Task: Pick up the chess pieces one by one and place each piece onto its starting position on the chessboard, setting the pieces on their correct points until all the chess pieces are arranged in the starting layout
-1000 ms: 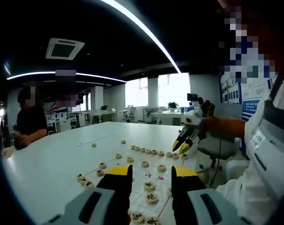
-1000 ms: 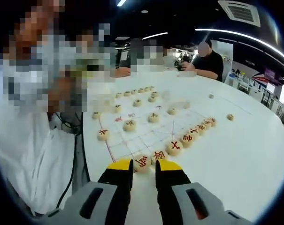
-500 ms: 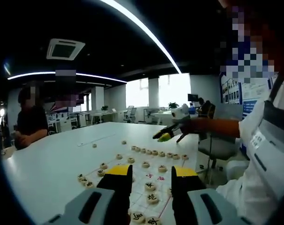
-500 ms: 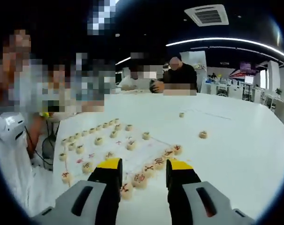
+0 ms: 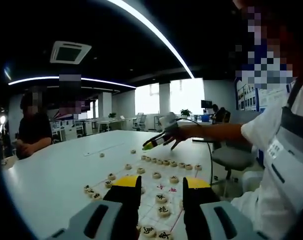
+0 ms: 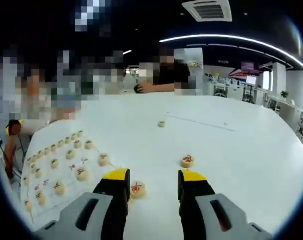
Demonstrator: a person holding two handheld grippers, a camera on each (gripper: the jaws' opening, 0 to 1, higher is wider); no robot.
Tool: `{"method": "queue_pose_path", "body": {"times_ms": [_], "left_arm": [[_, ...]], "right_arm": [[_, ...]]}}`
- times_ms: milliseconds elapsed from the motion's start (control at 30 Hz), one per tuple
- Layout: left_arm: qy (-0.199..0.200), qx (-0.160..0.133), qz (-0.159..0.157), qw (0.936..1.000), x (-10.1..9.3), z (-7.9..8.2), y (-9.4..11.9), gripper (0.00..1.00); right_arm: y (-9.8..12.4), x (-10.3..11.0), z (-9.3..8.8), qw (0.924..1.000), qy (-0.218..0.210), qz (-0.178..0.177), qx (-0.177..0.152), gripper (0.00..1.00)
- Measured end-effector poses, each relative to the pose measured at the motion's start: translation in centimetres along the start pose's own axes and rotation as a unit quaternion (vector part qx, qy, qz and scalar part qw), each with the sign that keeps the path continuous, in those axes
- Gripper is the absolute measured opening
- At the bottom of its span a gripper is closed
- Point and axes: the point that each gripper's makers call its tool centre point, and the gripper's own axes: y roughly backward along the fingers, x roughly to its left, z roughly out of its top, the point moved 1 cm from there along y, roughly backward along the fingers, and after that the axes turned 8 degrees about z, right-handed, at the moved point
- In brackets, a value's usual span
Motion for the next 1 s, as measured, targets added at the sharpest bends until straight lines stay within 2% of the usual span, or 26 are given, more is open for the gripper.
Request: {"method": "queue_pose_path", "body": {"times_ms": [133, 267, 467, 533, 667, 767, 1000], "left_arm": [[-0.001, 0.001, 0.0, 1.0, 0.0, -0.1, 0.0, 0.35], [0.001, 0.001, 0.001, 1.0, 0.1, -0.1, 0.1, 0.35], [-0.001, 0.0, 0.002, 1.0, 0.2, -0.1, 0.2, 0.35], [0.0, 0.0, 0.003, 1.0, 0.2, -0.1, 0.3, 0.35], [0.0, 0.0, 0.003, 1.0, 0.2, -0.1, 0.2, 0.35], [-0.001, -0.001, -0.002, 1.0, -0.1, 0.0, 0.1, 0.35], [0.001, -0.001, 0.001, 1.0, 0.1, 0.0, 0.2, 0.35]], "right_arm": [[-1.8, -1.6, -0.1, 0.9996, 0.004, -0.014, 0.024, 0.39], [-3.1, -3.5, -0.5, 0.9974, 0.004, -0.047, 0.055, 0.38], [-4.6, -4.7, -0.5, 0.9956, 0.003, -0.064, 0.068, 0.37], [-4.8, -5.0, -0.8, 0.9946, 0.004, -0.067, 0.079, 0.37], [-4.8, -5.2, -0.9, 0.9938, 0.0, -0.077, 0.08, 0.34], [-4.9, -5.2, -1.3, 0.9923, 0.007, -0.081, 0.094, 0.2], [-4.6, -5.8, -0.7, 0.9928, 0.022, -0.072, 0.094, 0.19]]}}
